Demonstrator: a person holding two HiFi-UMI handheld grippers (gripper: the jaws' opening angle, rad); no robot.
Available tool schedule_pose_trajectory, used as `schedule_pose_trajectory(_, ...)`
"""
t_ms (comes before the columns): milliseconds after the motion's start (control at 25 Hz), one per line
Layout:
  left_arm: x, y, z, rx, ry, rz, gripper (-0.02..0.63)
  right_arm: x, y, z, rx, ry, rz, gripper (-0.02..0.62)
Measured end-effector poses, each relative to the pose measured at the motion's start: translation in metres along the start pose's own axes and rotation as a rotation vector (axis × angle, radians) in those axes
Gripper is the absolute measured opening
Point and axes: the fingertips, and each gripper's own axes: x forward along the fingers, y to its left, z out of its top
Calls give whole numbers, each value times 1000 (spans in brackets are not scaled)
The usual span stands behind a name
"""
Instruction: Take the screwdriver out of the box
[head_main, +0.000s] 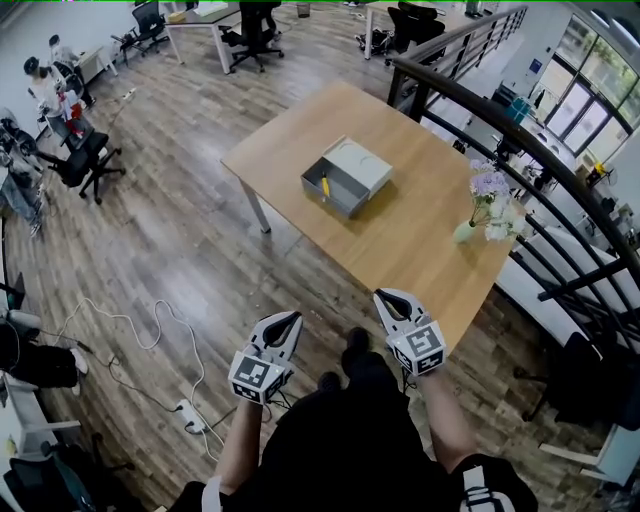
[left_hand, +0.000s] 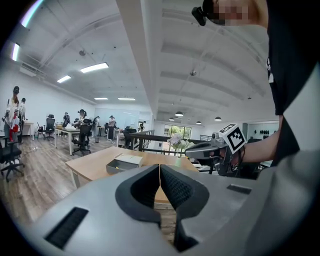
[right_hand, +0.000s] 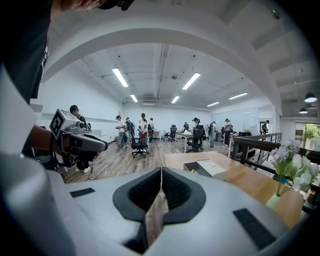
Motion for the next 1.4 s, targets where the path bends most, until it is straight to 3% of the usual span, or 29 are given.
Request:
schedule_pose_trajectory(400, 34, 24, 21, -8, 6, 14, 25, 41, -36, 14, 1, 13, 33, 26)
schedule_pose_trajectory(640, 56, 43, 17, -14, 51, 18, 25, 63, -56, 14, 20, 12, 44, 26)
schedule_pose_trajectory(1080, 114, 66, 53, 14, 35, 26, 25, 95, -116, 29, 29, 0, 43, 26)
schedule_pose_trajectory(1400, 133, 82, 58, -1, 40, 75, 25, 119, -138, 30, 24, 15, 89, 26)
